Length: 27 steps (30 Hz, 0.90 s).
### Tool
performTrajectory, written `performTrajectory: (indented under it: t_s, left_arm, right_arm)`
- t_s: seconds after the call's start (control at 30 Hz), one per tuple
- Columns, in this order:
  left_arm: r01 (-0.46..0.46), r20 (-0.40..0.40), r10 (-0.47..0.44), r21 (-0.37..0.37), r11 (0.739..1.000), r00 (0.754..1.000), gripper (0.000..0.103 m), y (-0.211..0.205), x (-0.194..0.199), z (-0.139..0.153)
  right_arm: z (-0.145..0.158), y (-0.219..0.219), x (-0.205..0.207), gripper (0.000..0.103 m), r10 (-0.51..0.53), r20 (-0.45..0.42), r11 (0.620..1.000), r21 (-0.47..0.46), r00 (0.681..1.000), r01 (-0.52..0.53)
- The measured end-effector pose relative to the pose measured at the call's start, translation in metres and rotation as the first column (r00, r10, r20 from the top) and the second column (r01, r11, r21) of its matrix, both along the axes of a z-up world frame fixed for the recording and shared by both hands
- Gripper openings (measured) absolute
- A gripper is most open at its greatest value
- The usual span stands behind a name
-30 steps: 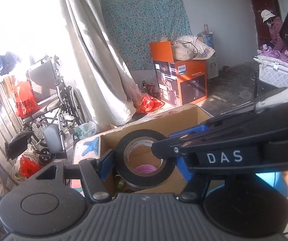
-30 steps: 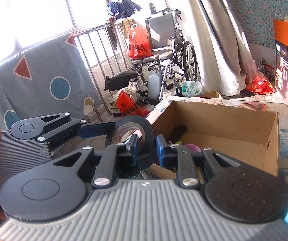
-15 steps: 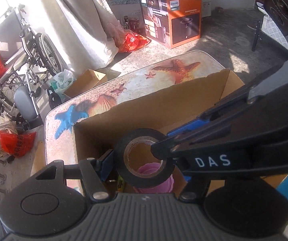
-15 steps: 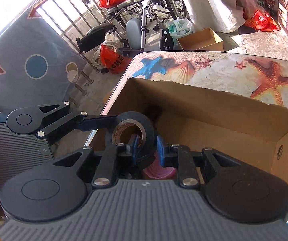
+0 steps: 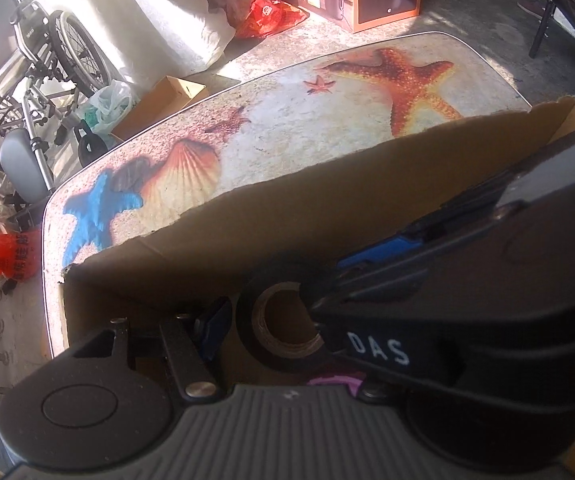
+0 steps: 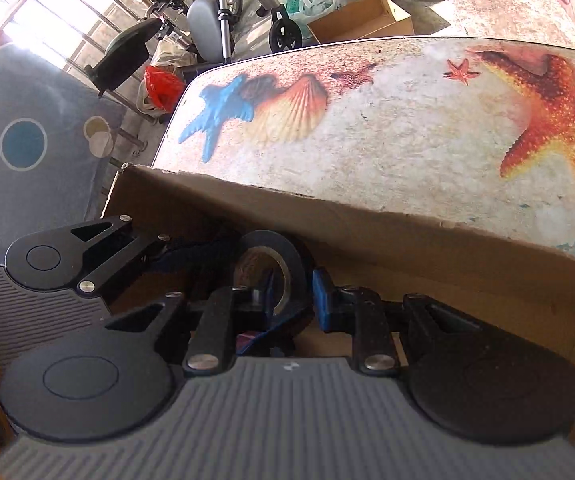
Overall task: Organize rigid objects
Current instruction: 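Carry the tape roll over the box and open the right tool, then move the right tool to the white charger plug and close on it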
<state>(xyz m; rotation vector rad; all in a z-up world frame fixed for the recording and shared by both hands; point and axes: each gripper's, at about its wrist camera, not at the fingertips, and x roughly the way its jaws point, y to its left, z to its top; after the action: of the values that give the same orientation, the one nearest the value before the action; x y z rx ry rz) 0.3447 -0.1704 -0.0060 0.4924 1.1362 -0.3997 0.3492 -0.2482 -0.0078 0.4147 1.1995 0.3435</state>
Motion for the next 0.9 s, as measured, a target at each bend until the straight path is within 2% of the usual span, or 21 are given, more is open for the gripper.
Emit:
performTrajectory:
  t_s: [0.13, 0.23, 0.33, 0.5, 0.67, 0.73, 0.77, 0.83, 0.9]
  left_arm:
    - [-0.010, -0.005, 0.010, 0.004, 1.000, 1.000, 0.066, 0.000, 0.001, 0.002]
    - [-0.009, 0.022, 0.009, 0.004, 1.000, 1.000, 0.066, 0.002, -0.005, 0.011]
    - [-0.012, 0.058, 0.014, -0.028, 1.000, 0.998, 0.066, 0.005, -0.015, 0.030]
    - [0.018, 0.136, -0.003, -0.107, 0.994, 0.991, 0.066, 0.015, -0.056, 0.084]
    - [0.089, 0.227, -0.044, -0.192, 0.977, 0.973, 0.069, 0.030, -0.123, 0.139]
    - [0.112, 0.263, -0.050, -0.226, 0.968, 0.963, 0.070, 0.038, -0.153, 0.153]
    - [0.136, 0.285, -0.063, -0.243, 0.960, 0.957, 0.073, 0.042, -0.176, 0.157]
    - [0.173, 0.300, -0.085, -0.279, 0.945, 0.950, 0.077, 0.048, -0.210, 0.155]
    - [0.186, 0.297, -0.089, -0.316, 0.930, 0.951, 0.078, 0.053, -0.245, 0.141]
  right_arm:
    - [-0.005, -0.001, 0.003, 0.022, -0.014, -0.001, 1.000, 0.007, 1.000, 0.014]
    - [0.005, -0.003, -0.004, 0.022, -0.012, 0.021, 1.000, 0.006, 1.000, 0.012]
    - [0.026, -0.010, -0.019, 0.023, -0.016, 0.068, 1.000, 0.018, 0.998, 0.015]
    - [0.091, -0.032, -0.085, 0.023, -0.049, 0.213, 0.998, 0.052, 0.976, 0.039]
    - [0.152, -0.051, -0.184, 0.027, -0.061, 0.393, 0.996, 0.090, 0.917, 0.028]
    - [0.167, -0.056, -0.224, 0.032, -0.071, 0.460, 0.994, 0.106, 0.885, 0.025]
    - [0.174, -0.059, -0.253, 0.034, -0.079, 0.501, 0.994, 0.106, 0.862, 0.030]
    - [0.174, -0.061, -0.298, 0.045, -0.104, 0.560, 0.993, 0.098, 0.822, 0.058]
    - [0.162, -0.060, -0.337, 0.050, -0.126, 0.587, 0.992, 0.086, 0.800, 0.093]
